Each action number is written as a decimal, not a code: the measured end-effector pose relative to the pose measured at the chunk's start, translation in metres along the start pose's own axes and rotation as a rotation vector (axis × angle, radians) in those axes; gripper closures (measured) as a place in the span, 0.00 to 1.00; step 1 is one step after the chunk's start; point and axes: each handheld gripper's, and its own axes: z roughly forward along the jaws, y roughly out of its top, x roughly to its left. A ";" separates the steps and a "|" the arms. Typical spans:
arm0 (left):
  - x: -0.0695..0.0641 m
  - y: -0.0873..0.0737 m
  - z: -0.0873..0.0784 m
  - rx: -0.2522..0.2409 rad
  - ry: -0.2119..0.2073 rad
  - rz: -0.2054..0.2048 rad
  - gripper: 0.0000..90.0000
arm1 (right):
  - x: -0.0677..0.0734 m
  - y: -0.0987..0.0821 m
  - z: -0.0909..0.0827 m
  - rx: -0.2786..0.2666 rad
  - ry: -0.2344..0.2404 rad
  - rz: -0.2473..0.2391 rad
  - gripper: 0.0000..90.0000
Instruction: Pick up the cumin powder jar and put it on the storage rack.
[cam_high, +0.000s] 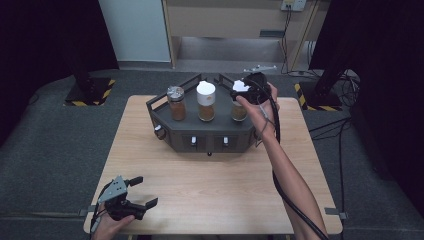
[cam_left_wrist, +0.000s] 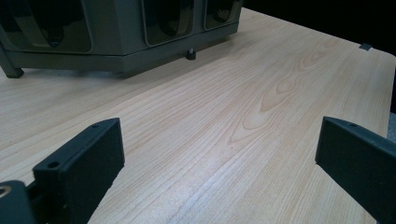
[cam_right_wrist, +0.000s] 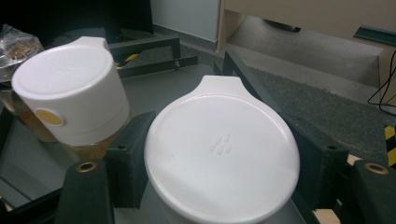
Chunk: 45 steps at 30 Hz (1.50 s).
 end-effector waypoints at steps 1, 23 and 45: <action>0.000 0.000 0.000 0.001 0.000 0.001 0.00 | -0.001 0.000 0.001 0.002 -0.001 0.007 0.34; 0.000 0.000 0.000 0.001 -0.001 0.000 0.00 | -0.003 -0.001 0.015 0.007 0.001 0.018 0.34; 0.000 0.001 0.000 0.004 -0.004 0.003 0.00 | -0.010 -0.016 0.001 -0.105 0.030 0.003 0.12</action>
